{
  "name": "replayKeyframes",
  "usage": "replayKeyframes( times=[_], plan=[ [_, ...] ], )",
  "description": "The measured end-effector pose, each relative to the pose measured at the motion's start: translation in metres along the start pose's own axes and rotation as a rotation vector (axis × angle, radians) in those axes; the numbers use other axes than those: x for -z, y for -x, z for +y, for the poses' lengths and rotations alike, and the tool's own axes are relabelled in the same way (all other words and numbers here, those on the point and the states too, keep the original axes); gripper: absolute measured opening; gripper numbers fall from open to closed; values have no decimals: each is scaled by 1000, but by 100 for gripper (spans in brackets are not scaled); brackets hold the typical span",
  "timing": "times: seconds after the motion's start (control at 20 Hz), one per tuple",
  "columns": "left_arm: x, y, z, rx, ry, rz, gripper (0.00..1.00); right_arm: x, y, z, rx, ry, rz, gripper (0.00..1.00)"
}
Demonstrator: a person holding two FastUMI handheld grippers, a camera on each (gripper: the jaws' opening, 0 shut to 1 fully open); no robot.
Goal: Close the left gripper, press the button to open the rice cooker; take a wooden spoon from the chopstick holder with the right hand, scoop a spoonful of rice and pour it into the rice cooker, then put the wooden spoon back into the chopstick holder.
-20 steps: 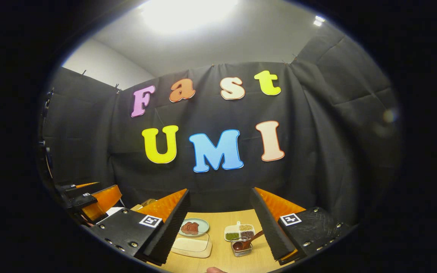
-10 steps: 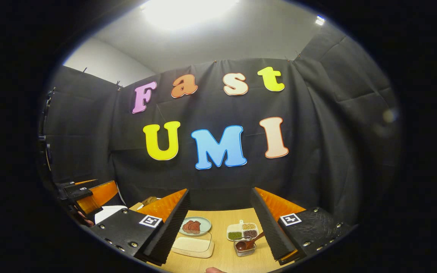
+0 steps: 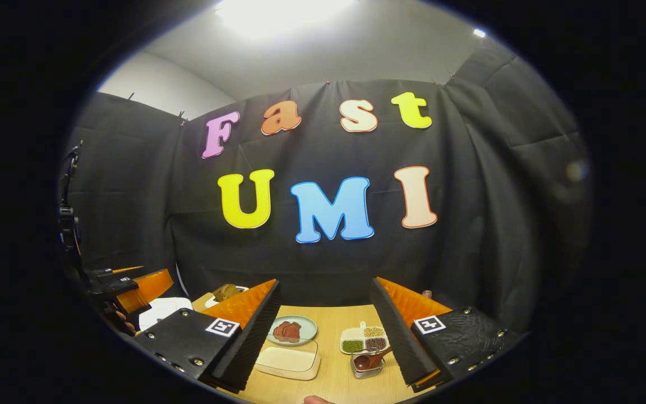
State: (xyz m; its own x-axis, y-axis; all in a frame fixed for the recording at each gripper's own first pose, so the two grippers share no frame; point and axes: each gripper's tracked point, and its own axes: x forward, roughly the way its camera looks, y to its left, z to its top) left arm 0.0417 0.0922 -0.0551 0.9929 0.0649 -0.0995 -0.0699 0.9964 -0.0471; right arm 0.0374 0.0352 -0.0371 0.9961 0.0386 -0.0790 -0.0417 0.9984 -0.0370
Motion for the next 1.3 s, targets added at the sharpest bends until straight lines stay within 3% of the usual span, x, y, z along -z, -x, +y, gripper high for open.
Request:
replayKeyframes(
  times=[0.2, 0.4, 0.55, 0.95, 1.3],
  plan=[
    [40, -11, 35, -24, 0, 98, 66, 7, -7, 7, -13, 10, 15, 97],
    [89, -17, 99, -125, 62, 220, 9, 21, -12, 16, -36, 28, 44, 97],
    [138, -23, 127, -117, 146, 365, 9, 27, -14, 19, -47, 20, 58, 97],
    [180, -55, 234, -242, 255, 495, 9, 42, -20, 9, -50, -2, 100, 97],
    [210, -80, 249, -253, 299, 575, 9, 49, -24, -2, -27, 4, 124, 97]
  ],
)
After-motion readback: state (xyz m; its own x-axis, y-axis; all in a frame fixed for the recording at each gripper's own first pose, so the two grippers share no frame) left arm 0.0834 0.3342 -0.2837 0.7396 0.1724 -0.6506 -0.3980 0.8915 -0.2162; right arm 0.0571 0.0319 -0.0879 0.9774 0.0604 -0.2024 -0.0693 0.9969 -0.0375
